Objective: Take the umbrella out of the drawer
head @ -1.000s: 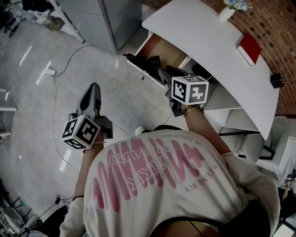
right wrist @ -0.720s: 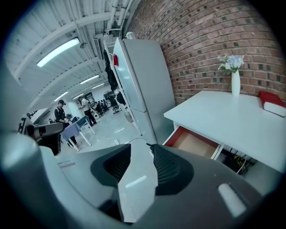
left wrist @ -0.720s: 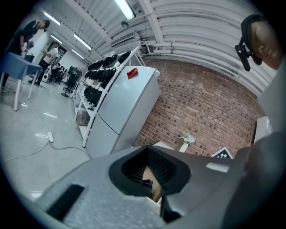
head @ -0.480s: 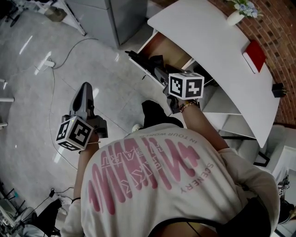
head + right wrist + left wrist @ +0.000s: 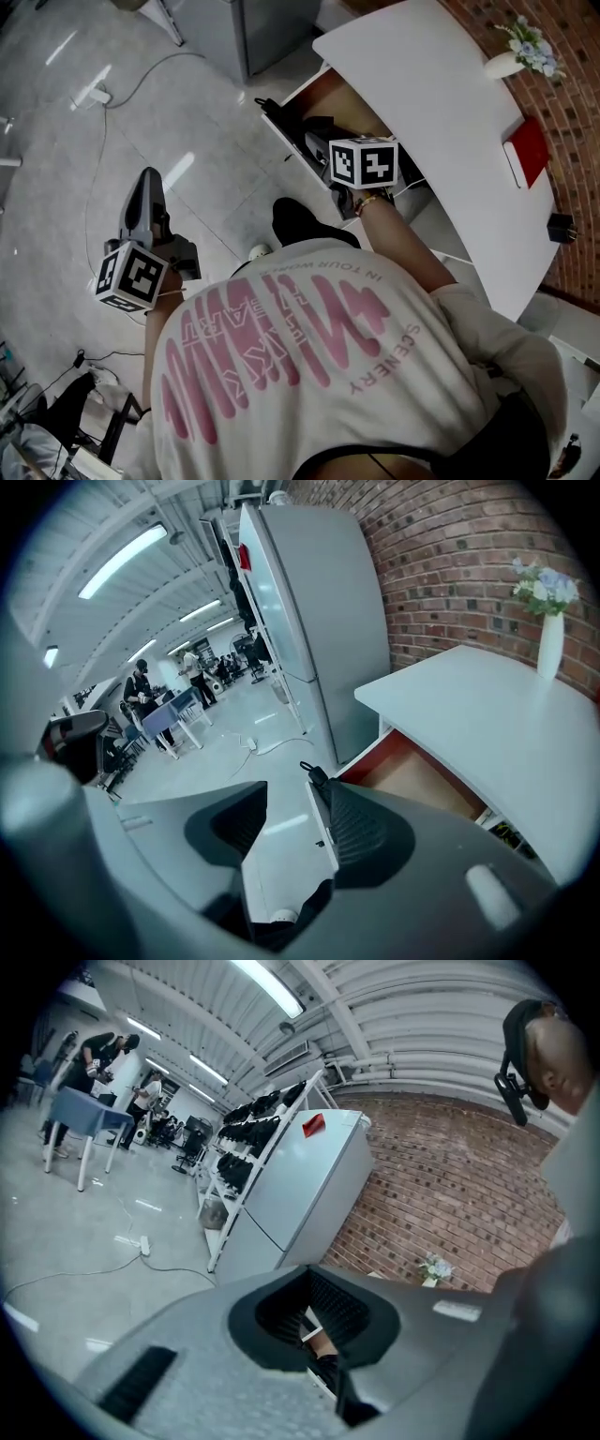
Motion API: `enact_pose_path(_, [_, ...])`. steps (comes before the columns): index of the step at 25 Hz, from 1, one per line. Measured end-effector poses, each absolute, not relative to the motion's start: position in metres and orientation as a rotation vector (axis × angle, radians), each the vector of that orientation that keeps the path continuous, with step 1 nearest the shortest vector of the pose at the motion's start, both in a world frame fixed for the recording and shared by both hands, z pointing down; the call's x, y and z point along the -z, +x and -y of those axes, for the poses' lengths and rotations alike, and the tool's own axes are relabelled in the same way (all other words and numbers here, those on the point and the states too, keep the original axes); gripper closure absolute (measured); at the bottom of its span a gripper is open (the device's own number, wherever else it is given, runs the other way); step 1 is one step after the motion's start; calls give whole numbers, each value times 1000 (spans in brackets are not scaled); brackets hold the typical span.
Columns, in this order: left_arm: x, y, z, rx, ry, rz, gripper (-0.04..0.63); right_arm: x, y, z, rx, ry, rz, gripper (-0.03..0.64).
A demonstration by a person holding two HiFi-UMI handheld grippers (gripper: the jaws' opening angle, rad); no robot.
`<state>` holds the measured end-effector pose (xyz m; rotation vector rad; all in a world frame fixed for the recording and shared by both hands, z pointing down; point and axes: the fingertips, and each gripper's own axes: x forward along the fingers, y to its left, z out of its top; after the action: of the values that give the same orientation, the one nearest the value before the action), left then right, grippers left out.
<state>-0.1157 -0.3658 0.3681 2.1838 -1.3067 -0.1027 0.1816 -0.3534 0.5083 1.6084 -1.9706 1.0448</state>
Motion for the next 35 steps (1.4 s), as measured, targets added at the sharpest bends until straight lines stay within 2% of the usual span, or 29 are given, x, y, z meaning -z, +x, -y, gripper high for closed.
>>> enact_pose_path(13, [-385,-117,386,94,2014,1520,594,-593,205,401,-1056,1324,1850,365])
enact_pose_path(35, [-442,-123,372,-50,1685,1748,593,-764,224,421,-1060,914,1637,322])
